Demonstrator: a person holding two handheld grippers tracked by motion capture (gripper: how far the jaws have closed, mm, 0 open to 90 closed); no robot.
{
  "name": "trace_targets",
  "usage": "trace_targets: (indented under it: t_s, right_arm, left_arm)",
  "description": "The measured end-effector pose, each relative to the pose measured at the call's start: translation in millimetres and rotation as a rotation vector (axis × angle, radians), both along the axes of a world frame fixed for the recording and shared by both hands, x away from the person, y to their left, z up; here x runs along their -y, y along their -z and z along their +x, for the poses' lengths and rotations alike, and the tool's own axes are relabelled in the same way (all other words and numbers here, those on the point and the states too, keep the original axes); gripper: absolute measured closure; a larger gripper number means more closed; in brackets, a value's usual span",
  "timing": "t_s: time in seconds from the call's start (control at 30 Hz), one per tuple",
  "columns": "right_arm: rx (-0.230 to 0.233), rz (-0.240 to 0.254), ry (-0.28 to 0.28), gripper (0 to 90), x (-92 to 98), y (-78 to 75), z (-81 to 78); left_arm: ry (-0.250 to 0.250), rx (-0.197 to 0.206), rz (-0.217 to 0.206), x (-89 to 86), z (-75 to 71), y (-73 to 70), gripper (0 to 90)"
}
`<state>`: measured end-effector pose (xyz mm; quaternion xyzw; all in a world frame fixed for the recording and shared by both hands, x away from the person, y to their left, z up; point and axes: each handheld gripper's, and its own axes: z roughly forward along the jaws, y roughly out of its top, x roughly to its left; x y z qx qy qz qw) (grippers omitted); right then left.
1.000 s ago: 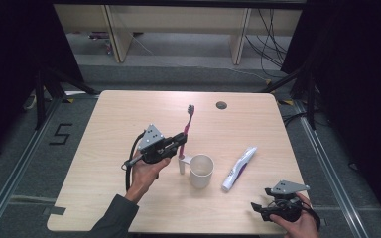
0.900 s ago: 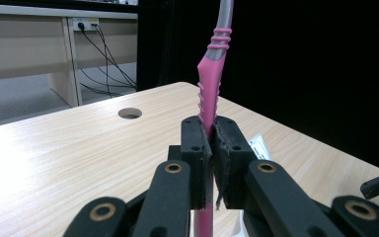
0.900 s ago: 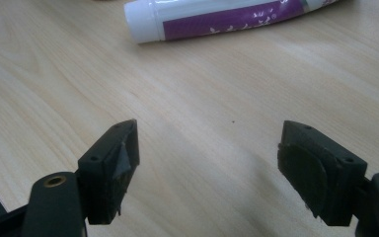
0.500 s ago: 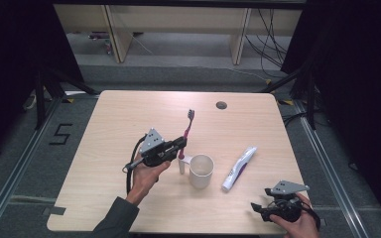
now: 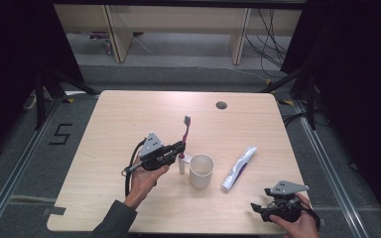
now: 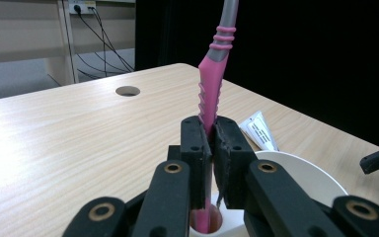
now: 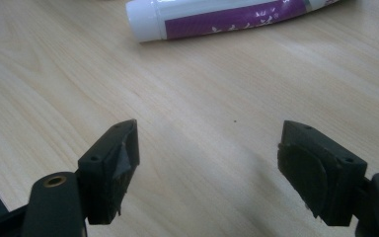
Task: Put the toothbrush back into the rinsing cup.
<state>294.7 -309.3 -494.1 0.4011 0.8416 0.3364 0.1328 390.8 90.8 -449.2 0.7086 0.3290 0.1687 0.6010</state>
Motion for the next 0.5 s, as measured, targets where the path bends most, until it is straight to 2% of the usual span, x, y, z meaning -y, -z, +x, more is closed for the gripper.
trace_targets:
  t_s: [0.23, 0.27, 0.3, 0.5]
  right_arm:
    - [-0.001, 0.006, 0.004, 24.6, -0.7, 0.1, -0.3]
    - [0.015, 0.002, -0.011, 24.6, 0.0, 0.7, 1.1]
    - [-0.005, 0.002, 0.001, 24.5, -0.5, 0.1, -0.2]
    - [-0.003, 0.000, -0.001, 24.6, -0.4, 0.4, 0.0]
  left_arm:
    - [0.003, -0.014, 0.030, 0.0, -3.8, 2.9, 82.7]
    - [0.004, -0.013, 0.034, -0.4, -4.2, 3.6, 82.7]
    - [0.005, -0.016, 0.036, -1.0, -4.6, 4.3, 82.7]
    - [0.006, -0.031, 0.039, -2.5, -6.5, 6.8, 82.5]
